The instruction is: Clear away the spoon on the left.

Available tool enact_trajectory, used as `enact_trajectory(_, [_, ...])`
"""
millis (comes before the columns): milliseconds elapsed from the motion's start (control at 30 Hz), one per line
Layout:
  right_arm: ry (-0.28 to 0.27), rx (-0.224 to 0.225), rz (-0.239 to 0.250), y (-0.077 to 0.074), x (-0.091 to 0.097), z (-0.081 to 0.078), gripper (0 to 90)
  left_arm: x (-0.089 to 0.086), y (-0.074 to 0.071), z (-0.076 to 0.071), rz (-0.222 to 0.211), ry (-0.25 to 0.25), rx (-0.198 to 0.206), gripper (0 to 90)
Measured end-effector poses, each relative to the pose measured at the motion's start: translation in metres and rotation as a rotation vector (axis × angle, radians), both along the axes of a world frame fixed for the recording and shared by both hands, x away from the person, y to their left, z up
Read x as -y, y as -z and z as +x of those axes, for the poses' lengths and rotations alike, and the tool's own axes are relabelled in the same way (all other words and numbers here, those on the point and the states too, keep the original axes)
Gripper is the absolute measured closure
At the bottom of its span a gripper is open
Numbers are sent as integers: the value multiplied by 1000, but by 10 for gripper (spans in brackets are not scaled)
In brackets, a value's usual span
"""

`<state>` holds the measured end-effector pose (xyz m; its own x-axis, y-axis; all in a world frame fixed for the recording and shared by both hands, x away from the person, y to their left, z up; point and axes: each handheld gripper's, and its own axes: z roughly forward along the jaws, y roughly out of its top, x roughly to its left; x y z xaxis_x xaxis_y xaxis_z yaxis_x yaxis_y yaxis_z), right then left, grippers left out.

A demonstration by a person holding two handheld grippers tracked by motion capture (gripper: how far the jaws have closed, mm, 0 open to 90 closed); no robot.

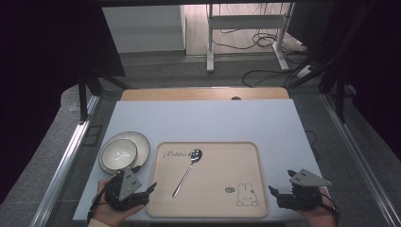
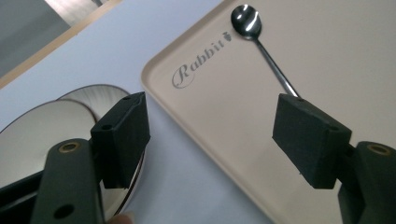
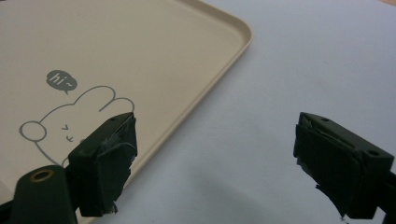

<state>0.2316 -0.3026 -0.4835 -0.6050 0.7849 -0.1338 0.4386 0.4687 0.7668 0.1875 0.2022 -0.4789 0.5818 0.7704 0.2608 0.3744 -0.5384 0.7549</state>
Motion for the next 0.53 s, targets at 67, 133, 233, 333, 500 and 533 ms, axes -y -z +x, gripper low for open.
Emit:
enact_trajectory(67, [0, -2, -2, 0, 0, 0, 134, -3, 1, 0, -2, -9, -4, 275])
enact_trajectory(133, [0, -4, -2, 0, 0, 0, 134, -4, 2, 1, 1, -13, -6, 276])
enact_trajectory(233, [1, -4, -3, 0, -1, 0, 134, -2, 4, 3, 2, -9, -14, 276])
enact_trajectory(333, [2, -5, -5, 1, -1, 0, 134, 0, 4, 3, 17, 4, -14, 276])
enact_trajectory(500, [3, -4, -5, 1, 0, 1, 134, 0, 4, 2, 19, 5, -14, 274])
enact_trajectory(533, [3, -3, -5, 1, 0, 1, 134, 1, 4, 3, 23, 7, -13, 274])
